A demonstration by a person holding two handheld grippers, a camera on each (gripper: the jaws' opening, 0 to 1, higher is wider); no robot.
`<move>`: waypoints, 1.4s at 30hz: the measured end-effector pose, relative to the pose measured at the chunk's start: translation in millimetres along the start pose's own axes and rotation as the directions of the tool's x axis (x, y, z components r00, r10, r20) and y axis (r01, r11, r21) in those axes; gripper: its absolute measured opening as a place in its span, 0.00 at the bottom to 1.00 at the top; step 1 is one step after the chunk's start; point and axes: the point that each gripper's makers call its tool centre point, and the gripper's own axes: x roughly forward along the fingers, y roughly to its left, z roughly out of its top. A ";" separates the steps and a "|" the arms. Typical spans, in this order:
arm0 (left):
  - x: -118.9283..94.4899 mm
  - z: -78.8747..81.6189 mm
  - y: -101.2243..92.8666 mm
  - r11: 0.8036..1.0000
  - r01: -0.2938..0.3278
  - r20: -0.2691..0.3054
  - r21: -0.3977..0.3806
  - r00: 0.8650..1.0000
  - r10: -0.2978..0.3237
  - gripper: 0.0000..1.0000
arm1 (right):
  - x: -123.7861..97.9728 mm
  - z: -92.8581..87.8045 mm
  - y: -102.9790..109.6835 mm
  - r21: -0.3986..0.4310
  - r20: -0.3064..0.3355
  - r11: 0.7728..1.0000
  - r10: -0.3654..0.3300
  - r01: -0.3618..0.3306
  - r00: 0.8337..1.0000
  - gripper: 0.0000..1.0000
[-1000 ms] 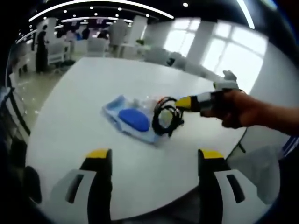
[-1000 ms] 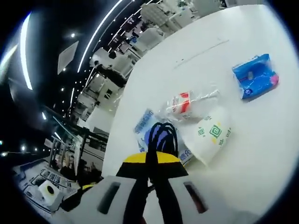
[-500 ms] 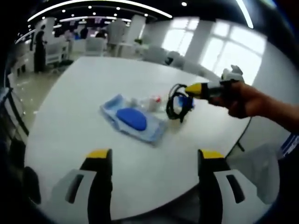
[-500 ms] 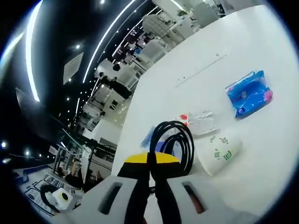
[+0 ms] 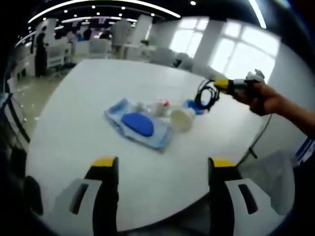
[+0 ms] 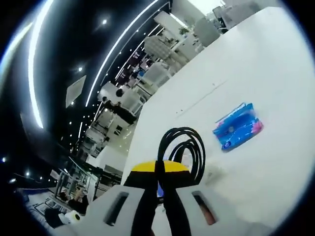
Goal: Arrange the tabletop items into an orderly group along one side of the table until the central work area is clear of visible clutter.
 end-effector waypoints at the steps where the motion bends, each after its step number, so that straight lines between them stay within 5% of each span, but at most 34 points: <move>1: 0.2 -0.8 0.6 1.000 0.000 -0.002 0.002 1.000 0.000 0.71 | -3.0 1.6 -4.1 0.004 0.005 1.000 -0.008 0.008 1.000 0.00; 11: 0.8 -4.5 0.0 1.000 0.002 -0.017 0.013 1.000 -0.002 0.71 | -18.4 5.3 -36.5 0.039 0.025 0.998 -0.054 0.053 0.998 0.00; 31: 1.6 -6.4 3.4 1.000 -0.011 -0.027 0.004 1.000 0.011 0.70 | -13.6 -36.7 -103.1 0.085 -0.096 0.983 -0.153 0.162 0.983 0.00; 42: 4.6 -8.7 1.3 1.000 -0.008 -0.046 0.018 0.999 0.008 0.70 | -29.3 -22.2 -132.1 0.112 -0.078 0.973 -0.193 0.201 0.978 0.01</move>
